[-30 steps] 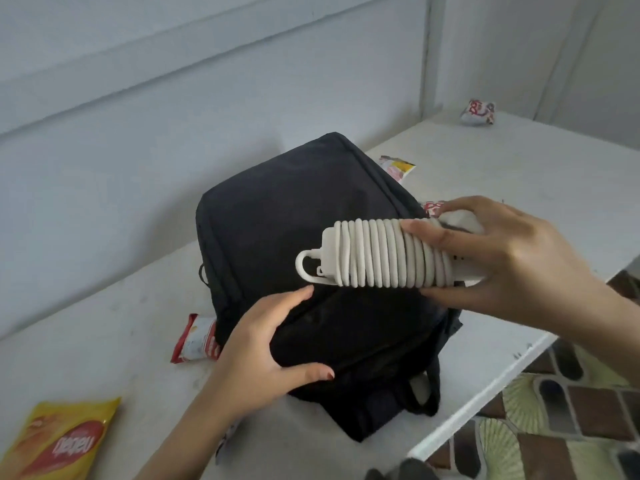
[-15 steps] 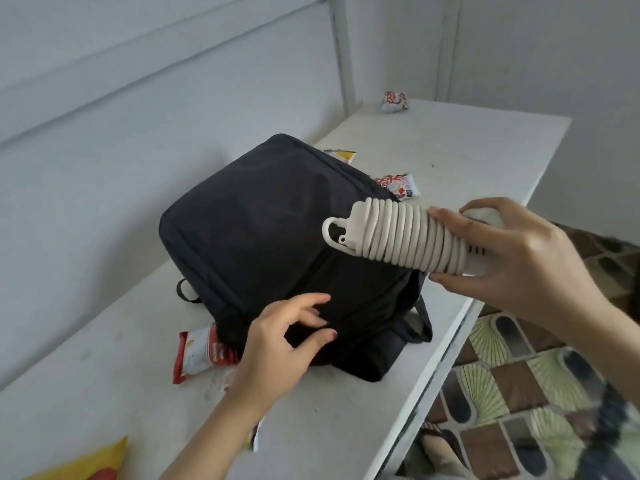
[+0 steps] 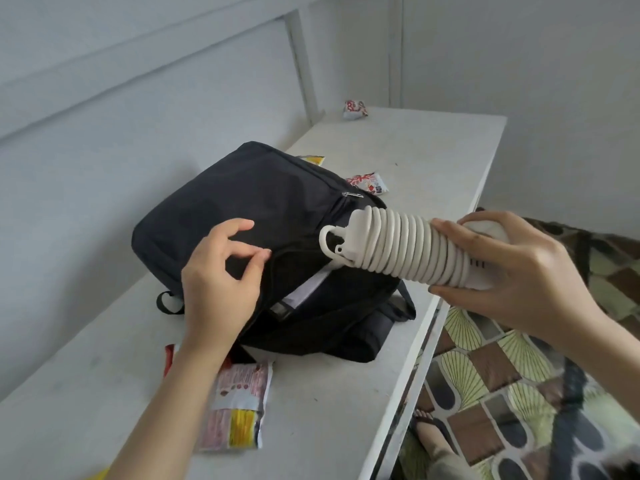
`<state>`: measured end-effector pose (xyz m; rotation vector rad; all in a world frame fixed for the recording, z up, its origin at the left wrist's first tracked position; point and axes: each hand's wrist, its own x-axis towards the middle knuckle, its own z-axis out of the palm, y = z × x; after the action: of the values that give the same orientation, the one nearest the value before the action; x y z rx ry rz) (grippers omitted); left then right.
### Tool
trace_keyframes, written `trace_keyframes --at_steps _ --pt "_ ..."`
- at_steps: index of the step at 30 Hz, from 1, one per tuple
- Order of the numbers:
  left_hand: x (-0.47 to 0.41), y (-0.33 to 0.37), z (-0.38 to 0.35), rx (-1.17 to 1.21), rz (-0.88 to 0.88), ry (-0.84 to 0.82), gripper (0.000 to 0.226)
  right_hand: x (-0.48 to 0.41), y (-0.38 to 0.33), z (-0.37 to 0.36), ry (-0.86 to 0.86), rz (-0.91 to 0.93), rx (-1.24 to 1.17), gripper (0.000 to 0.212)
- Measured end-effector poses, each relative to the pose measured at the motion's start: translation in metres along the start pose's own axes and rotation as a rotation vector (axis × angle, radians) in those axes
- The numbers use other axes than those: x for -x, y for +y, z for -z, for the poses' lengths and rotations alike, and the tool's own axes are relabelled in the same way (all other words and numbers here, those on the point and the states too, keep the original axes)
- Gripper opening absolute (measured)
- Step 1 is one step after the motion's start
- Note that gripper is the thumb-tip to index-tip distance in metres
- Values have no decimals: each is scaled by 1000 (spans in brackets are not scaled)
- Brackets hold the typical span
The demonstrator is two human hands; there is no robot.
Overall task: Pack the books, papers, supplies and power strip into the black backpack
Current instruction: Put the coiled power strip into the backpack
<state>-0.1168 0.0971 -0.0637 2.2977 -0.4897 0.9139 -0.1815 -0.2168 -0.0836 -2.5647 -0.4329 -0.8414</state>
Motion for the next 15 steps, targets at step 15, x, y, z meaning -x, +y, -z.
trace_keyframes --at_steps 15 --pt "44 -10 -15 -375 -402 -261 37 -27 -23 -32 -13 -74 85 71"
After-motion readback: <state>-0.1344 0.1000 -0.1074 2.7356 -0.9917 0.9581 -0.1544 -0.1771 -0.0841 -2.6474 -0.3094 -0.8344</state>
